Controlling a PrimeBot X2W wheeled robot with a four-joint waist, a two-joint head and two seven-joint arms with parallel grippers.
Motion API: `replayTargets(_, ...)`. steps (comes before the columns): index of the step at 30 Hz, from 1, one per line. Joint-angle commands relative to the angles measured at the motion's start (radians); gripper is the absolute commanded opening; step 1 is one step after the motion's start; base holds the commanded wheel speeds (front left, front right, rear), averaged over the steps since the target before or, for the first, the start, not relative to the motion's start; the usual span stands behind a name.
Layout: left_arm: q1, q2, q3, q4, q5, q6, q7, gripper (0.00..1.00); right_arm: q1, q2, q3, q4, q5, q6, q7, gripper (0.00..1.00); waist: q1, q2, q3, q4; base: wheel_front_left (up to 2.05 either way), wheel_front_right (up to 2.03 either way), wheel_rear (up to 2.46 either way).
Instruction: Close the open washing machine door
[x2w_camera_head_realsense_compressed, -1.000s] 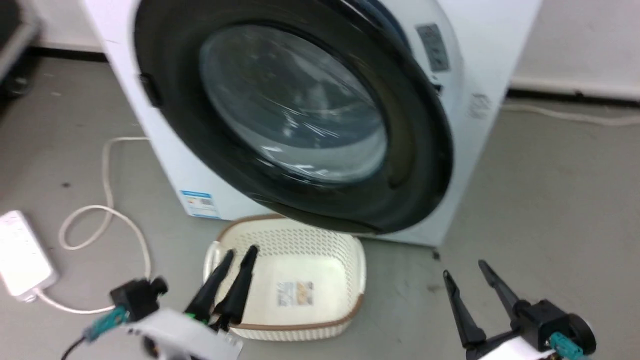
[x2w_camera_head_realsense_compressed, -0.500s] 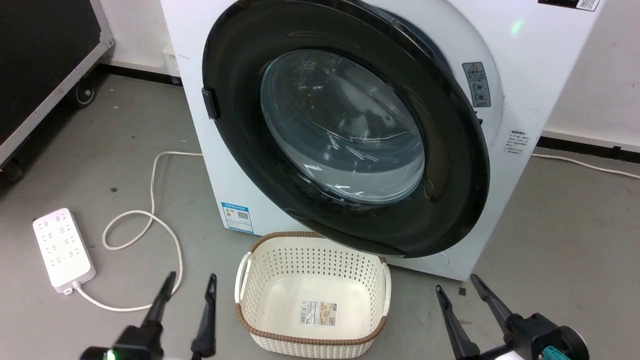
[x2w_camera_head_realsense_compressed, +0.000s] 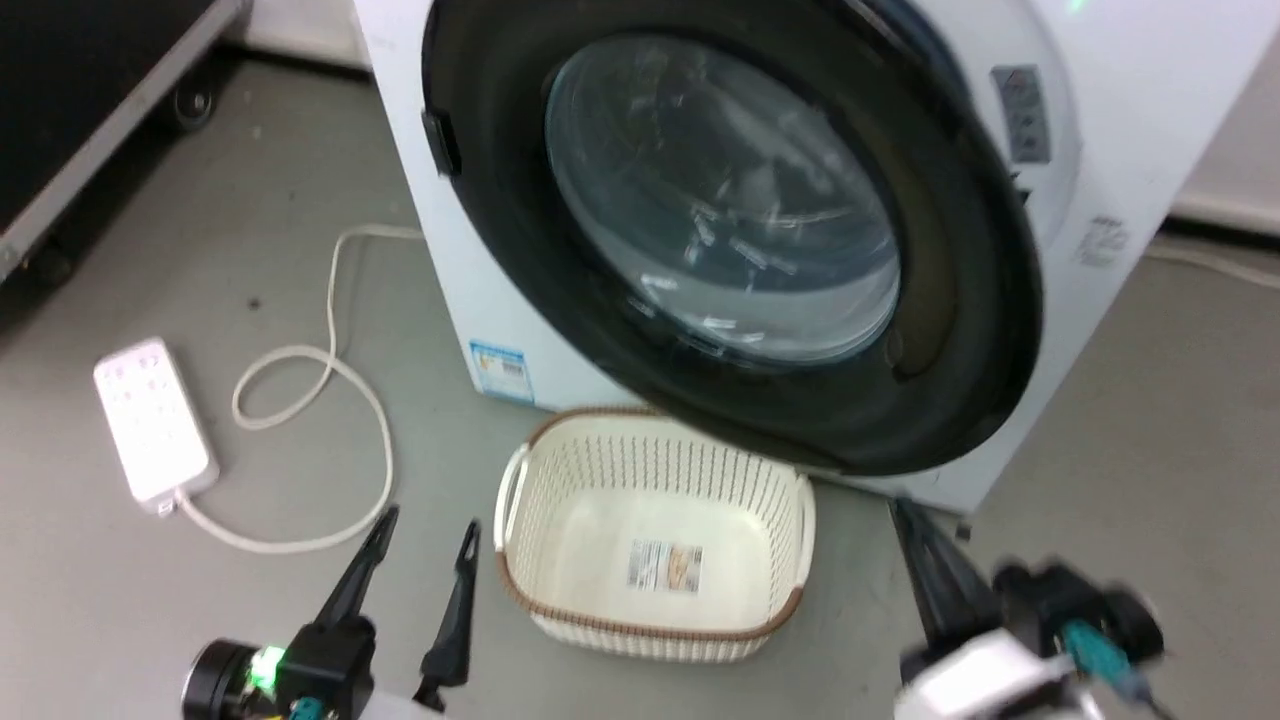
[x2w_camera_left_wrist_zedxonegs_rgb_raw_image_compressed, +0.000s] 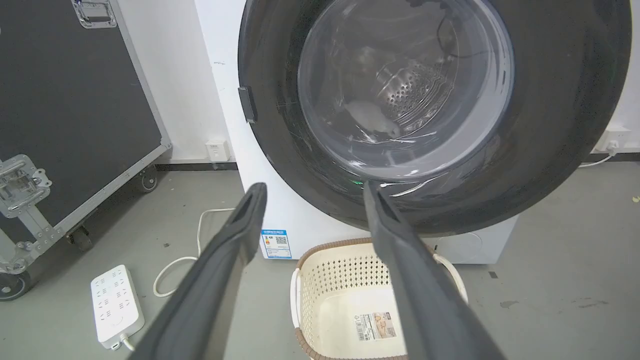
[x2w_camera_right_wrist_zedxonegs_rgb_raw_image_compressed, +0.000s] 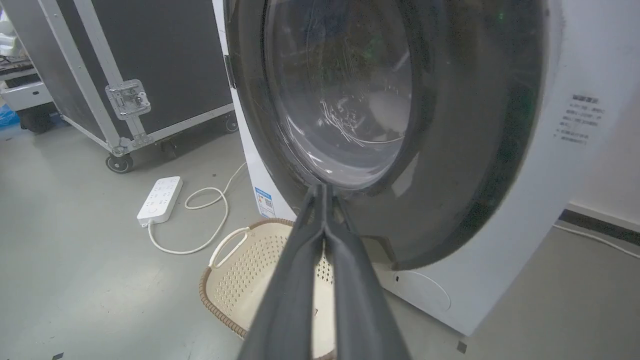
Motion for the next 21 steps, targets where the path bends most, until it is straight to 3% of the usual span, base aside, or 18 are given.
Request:
replayTargets(1,-0.015,-0.008,0.000,-0.005,0.004,-0.005,-0.004,1.00,-0.034,-0.001,0.005,-0.007,-0.010,0.001,0.007,0.00,-0.0001,-0.0001,0.055,0.020,0.00,0.00,0.00)
replayTargets(4,-0.035,-0.029,-0.008,-0.002,0.013,-0.028,-0.004,1.00,-0.128,-0.023,0.021,0.018,-0.020,0.001,0.048,0.00,-0.0001,-0.0001,0.111,0.024,0.00,0.00,0.00)
replayTargets(13,-0.121,-0.084,0.000,-0.001,0.034,-0.059,-0.004,1.00,-0.411,-0.172,0.055,0.107,0.020,0.001,0.140,0.00,-0.0001,-0.0001,0.231,0.040,0.00,0.00,0.00)
replayTargets(21,-0.164,-0.107,0.019,-0.008,0.042,-0.080,-0.004,1.00,-0.581,-0.250,-0.034,0.214,0.091,0.001,0.199,0.00,-0.0001,-0.0001,0.276,0.056,0.00,0.00,0.00)
